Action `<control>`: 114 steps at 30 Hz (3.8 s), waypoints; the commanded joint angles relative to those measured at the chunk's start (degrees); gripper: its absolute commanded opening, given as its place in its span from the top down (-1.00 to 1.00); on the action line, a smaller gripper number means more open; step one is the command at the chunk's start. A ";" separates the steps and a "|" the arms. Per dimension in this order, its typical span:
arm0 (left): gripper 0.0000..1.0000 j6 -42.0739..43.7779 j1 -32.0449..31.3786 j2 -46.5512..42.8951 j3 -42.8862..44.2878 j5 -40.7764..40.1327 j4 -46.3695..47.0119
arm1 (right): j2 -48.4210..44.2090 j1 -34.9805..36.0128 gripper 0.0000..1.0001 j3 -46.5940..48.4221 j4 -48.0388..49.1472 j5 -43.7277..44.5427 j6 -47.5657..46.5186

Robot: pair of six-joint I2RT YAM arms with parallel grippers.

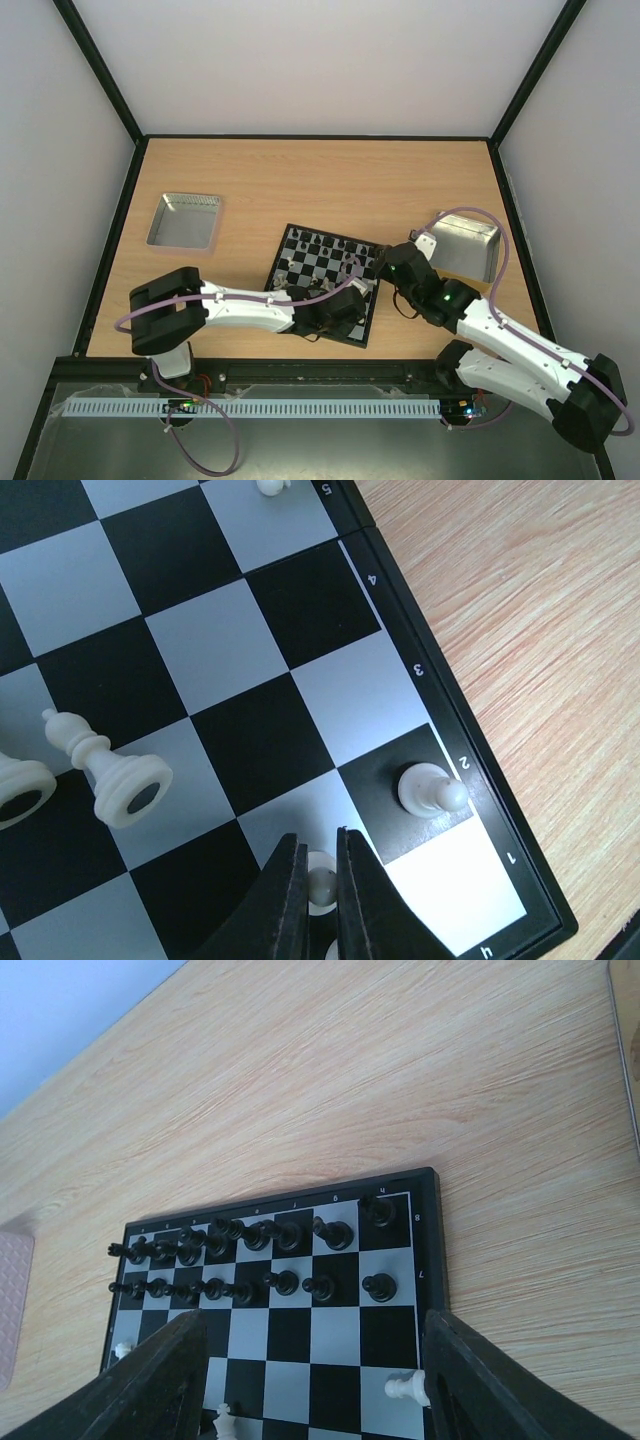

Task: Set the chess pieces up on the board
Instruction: Place the chess piece on the chessboard, then pick up the chess piece from the chessboard, then place the chess piece on the chessboard.

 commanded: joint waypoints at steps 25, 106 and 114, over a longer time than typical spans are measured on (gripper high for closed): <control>0.21 -0.26 1.67 -5.55 2.50 -1.03 -0.81 | -1.33 -0.28 -0.14 1.11 -7.95 1.82 1.57; -0.26 -19.57 19.95 -30.76 -20.27 13.57 16.54 | 15.68 -0.28 0.97 -3.80 18.30 -20.92 2.02; -0.30 -24.22 21.04 -30.80 -25.37 19.01 28.13 | 10.74 -0.26 0.97 -6.48 27.49 -31.72 8.87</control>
